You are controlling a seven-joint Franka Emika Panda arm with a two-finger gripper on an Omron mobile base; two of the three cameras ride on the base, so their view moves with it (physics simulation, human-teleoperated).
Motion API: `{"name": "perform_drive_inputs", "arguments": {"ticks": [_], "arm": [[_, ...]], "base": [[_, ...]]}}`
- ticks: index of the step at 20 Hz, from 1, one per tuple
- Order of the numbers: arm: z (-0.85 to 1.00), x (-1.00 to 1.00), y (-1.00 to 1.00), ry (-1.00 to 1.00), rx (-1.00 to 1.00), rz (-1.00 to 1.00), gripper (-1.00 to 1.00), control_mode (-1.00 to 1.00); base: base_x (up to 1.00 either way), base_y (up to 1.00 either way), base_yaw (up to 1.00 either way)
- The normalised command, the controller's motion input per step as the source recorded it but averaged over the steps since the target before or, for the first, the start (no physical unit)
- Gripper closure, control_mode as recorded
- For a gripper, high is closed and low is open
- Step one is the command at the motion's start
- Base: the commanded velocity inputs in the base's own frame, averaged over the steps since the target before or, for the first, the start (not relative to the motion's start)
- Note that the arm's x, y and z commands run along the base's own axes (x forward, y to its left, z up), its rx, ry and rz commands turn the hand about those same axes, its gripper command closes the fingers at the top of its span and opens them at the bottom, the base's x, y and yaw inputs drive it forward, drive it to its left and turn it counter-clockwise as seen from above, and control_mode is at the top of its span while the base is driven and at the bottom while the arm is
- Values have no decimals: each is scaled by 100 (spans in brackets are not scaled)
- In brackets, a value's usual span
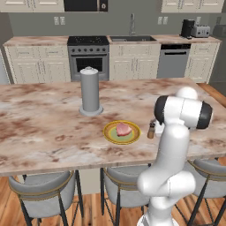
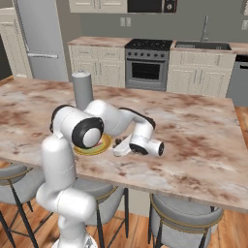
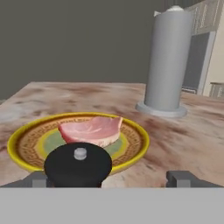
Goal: Retrieve the shaker from the cabinet and place it next the steak on a plate on the dining table.
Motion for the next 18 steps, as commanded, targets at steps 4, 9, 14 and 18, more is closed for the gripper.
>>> {"name": "perform_drive_inputs", "arguments": {"ticks": [4, 9, 14, 18], "arm": [[48, -14, -11, 0, 0, 5, -100, -100], [43, -28, 0, 0, 0, 10, -100, -100], [70, -54, 0, -8, 0, 16, -100, -100], [65, -97, 0, -21, -3, 19, -100, -100]], "base": [[0, 0, 0], [0, 0, 0], [0, 0, 0], [0, 0, 0]]}}
